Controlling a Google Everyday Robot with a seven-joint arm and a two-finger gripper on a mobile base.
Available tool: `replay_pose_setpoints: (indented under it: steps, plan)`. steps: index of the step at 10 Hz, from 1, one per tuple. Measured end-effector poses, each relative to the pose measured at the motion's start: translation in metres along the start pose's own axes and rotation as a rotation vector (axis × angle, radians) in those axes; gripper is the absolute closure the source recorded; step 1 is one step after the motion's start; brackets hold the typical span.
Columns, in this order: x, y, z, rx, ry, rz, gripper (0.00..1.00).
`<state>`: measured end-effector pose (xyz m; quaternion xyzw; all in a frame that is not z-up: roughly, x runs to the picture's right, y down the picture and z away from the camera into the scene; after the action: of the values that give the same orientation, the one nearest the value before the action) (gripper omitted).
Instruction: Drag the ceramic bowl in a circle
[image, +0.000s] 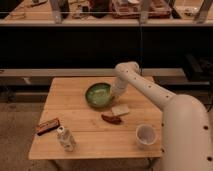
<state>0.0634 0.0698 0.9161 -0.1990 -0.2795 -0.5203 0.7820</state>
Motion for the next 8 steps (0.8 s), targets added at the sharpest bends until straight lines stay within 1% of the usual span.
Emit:
replay_pose_setpoints:
  steps: [1,2,3,5,7,8]
  plan:
    - [-0.027,-0.002,0.001,-0.020,-0.014,-0.054,1.00]
    - [-0.057,-0.015,-0.001,-0.028,-0.025,-0.122,1.00]
    - [-0.073,-0.025,-0.003,-0.027,-0.028,-0.164,1.00]
    - [-0.113,-0.065,-0.010,-0.017,-0.030,-0.271,1.00]
    - [-0.129,-0.093,-0.009,-0.003,-0.042,-0.312,1.00]
    - [-0.132,-0.112,-0.003,0.009,-0.055,-0.322,1.00]
